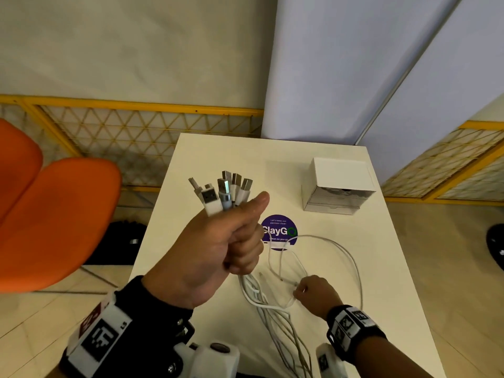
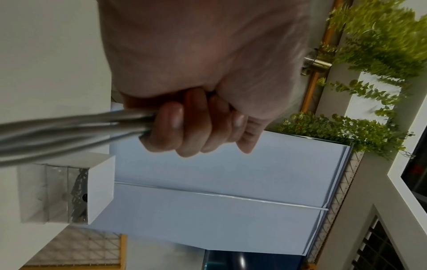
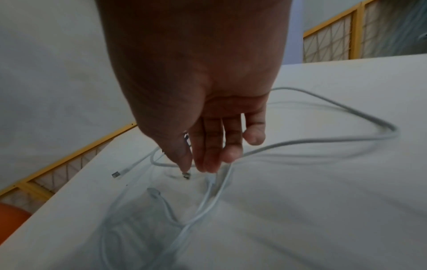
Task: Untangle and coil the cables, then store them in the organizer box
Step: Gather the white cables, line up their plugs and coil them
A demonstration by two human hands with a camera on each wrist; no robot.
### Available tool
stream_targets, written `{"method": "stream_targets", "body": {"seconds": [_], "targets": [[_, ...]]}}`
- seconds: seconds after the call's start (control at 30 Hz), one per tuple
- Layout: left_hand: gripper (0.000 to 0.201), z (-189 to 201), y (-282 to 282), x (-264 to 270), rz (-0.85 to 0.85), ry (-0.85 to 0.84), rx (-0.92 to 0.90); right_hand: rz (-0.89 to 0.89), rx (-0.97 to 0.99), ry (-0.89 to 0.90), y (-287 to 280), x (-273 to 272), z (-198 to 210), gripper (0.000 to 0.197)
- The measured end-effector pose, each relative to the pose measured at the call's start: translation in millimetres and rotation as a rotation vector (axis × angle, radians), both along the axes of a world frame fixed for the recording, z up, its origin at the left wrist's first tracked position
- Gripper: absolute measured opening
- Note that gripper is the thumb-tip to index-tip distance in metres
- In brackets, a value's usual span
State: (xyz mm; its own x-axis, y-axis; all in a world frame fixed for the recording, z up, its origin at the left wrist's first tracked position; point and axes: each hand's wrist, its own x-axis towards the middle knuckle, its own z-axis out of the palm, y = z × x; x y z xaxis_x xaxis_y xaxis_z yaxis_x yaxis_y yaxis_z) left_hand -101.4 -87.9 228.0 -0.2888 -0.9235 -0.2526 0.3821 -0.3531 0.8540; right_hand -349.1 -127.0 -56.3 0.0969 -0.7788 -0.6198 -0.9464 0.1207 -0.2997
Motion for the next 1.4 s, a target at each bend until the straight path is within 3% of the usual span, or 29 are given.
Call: {"method": "stream_targets", "body": {"seconds": [0.23, 0.57, 0.7, 0.93, 1.03, 1.2, 1.4], "targets": [[0.056, -10.4, -2.9, 8.0, -0.023, -0.023, 0.061, -0.169, 0.075, 0.110, 1.8, 13.2, -20.3, 0.057], [0.053, -9.5, -4.2, 19.0, 0.014, -0.072, 0.119, -0.273, 0.114, 0.190, 12.3, 29.5, -11.0, 0.038], [0.054, -10.6, -1.9, 20.4, 0.015, -0.074, 0.109, -0.400, 0.130, 0.030, 16.7, 24.7, -5.1, 0.028], [0.050, -16.8, 0.0, 9.5, 0.027, -0.037, 0.135, -0.681, 0.280, -0.494, 36.7, 11.5, 44.8, 0.027], [0.051, -19.6, 1.1, -0.6, 0.038, -0.053, 0.137, -0.587, 0.117, -0.546, 39.9, 11.0, 75.1, 0.036], [0.041, -18.4, 2.2, -18.3, 0.052, -0.089, 0.143, -0.412, -0.050, -0.745, 44.9, 14.9, 129.9, 0.030], [0.040, -19.3, 3.9, -33.8, 0.040, -0.125, 0.142, -0.323, -0.330, -0.779, 44.3, 22.0, 174.7, 0.042]]}}
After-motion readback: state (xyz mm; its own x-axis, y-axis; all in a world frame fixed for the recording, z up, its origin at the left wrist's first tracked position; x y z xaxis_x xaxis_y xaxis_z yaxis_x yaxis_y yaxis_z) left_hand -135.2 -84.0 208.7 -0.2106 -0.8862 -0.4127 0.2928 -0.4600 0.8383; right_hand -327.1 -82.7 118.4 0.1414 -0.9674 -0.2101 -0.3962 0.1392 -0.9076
